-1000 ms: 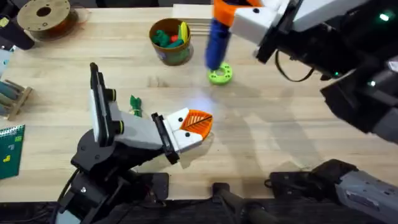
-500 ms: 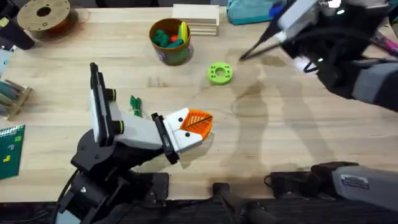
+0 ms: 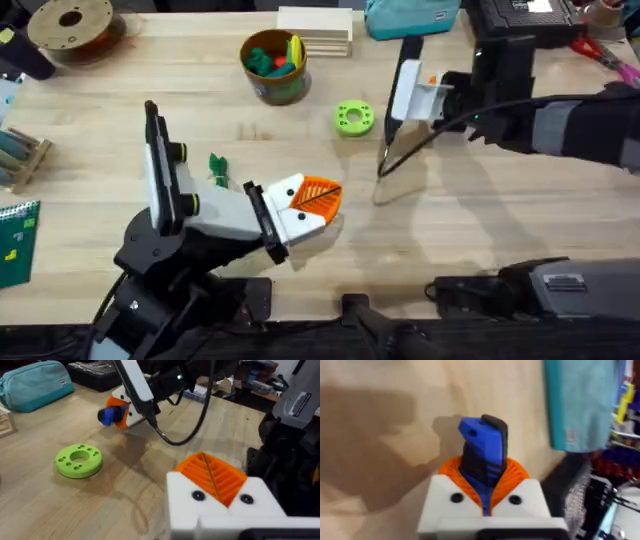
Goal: Pick up the gripper from the table and insert it into the empty holder that is missing its gripper. Then pick up a screw, insert it into the mounting hole, and use the screwdriver to tighten it. Finally, clean up the table by picking up the vegetable and placing it into the bucket.
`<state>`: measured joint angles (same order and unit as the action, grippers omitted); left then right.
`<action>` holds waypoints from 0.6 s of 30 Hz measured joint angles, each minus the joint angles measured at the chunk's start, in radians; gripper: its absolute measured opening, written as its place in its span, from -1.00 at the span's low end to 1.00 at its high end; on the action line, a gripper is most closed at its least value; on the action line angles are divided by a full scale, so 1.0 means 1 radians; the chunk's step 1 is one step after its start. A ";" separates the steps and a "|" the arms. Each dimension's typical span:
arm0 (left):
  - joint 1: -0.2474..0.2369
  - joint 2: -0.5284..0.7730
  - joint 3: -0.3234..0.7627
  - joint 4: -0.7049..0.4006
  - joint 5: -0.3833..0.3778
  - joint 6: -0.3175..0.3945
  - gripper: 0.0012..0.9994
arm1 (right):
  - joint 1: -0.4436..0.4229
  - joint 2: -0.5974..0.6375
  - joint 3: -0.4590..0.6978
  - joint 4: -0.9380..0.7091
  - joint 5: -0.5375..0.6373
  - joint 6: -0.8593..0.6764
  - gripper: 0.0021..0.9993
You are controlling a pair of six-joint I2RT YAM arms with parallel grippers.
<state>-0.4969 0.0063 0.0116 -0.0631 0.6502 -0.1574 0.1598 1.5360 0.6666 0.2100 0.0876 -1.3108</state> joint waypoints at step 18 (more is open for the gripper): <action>0.000 0.000 0.000 0.000 0.000 0.000 -1.00 | 0.080 -0.018 0.038 -0.170 0.105 0.056 0.77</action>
<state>-0.4969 0.0064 0.0116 -0.0631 0.6502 -0.1574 0.2398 1.5176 0.7048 0.0401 0.1928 -1.2548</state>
